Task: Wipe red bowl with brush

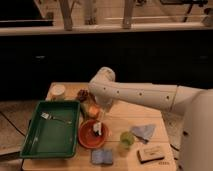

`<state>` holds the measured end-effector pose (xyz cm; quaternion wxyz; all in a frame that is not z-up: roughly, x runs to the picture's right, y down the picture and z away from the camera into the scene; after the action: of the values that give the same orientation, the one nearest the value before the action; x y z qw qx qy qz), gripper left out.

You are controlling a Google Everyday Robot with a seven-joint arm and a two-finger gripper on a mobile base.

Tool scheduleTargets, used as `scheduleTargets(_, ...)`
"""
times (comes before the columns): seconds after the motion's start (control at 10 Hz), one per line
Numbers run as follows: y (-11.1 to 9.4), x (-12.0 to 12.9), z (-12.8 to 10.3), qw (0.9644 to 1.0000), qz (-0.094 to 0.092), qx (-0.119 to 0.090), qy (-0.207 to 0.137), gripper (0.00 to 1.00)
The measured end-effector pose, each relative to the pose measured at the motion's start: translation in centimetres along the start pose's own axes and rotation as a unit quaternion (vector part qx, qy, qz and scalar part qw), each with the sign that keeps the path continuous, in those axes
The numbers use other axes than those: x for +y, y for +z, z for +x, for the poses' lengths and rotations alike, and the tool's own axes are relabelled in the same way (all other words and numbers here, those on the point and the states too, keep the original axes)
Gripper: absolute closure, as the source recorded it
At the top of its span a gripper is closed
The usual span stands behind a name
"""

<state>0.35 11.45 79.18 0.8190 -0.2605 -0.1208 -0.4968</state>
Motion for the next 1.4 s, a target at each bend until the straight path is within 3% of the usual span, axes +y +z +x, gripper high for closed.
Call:
scheduleTargets(0.3,-0.4,-2.9,-2.4,0.9991,0.007,-0.004,-0.042,0.97)
scheduleTargets(0.5,-0.7,-2.6,-4.2,0.9977,0.007,-0.012,-0.066,0.97)
scheduleTargets(0.8,-0.5,-1.7,-5.1,0.9962,0.005,-0.019,-0.084,0.97)
scheduleTargets(1.2,0.2,3.1,0.3,0.9995,-0.012,-0.004,-0.03,0.97)
scheduleTargets(1.4,0.2,3.3,1.3,0.9995,-0.011,-0.001,-0.028,0.97)
